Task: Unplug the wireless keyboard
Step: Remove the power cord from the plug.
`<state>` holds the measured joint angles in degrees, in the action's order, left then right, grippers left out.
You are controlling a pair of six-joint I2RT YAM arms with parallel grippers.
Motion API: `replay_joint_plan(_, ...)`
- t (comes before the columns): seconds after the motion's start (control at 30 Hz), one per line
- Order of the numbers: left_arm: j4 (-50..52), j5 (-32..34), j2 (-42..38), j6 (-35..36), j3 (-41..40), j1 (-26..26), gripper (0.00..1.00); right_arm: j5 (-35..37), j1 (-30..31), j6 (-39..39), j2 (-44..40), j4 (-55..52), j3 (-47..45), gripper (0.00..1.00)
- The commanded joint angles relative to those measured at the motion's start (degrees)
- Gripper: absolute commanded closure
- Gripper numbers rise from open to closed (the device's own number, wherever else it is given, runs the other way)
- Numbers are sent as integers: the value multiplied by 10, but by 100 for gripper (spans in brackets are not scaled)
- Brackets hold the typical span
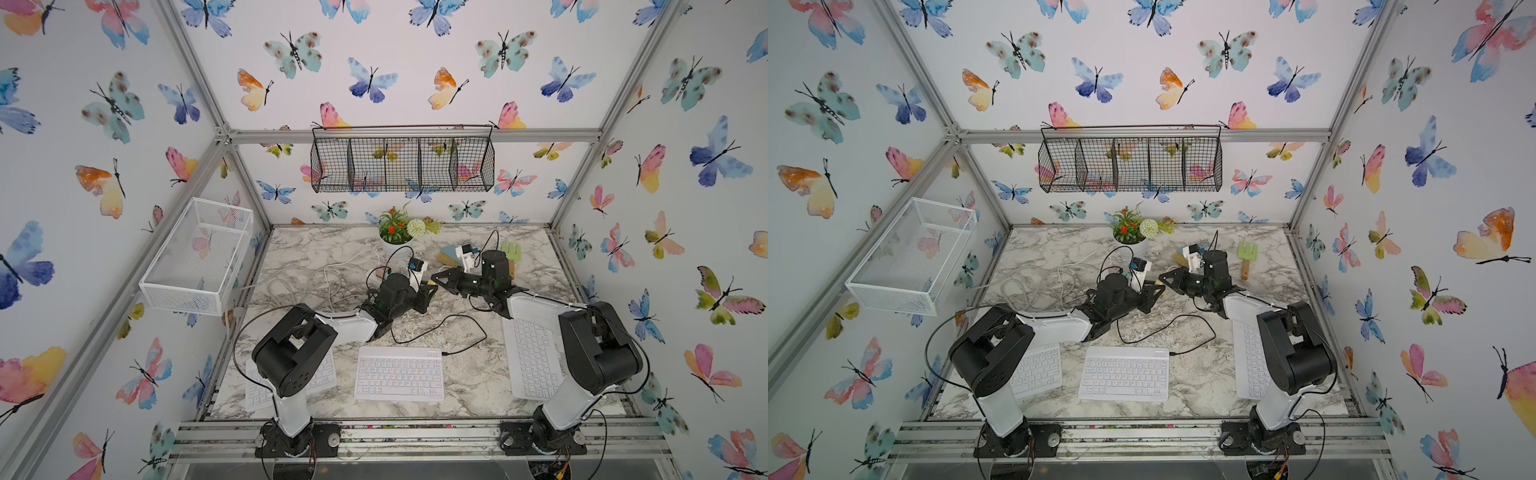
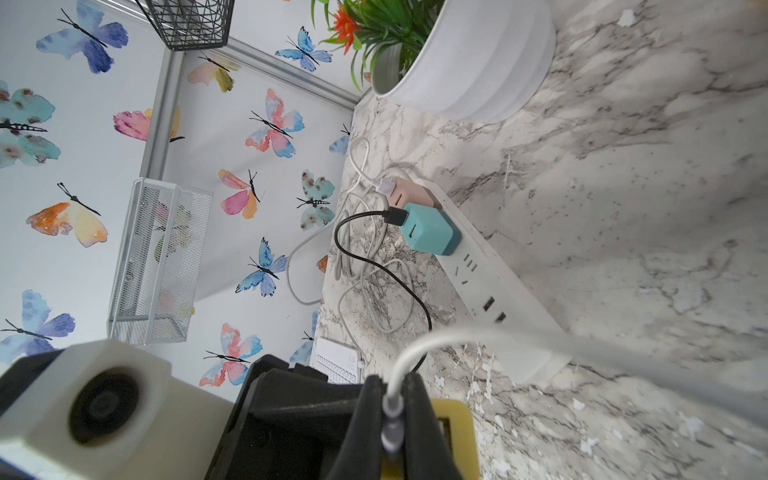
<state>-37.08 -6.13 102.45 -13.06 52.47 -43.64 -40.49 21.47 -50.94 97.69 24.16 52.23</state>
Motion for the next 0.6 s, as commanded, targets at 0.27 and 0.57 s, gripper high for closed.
replay_joint_plan(0.27,-34,-65,-47,47,-54,-20,100,10,-26,-16,27,-4,23,93)
replay_joint_plan(0.57,90,10,1,-31,54,-20,100,181,27,-78,-45,144,-84,94)
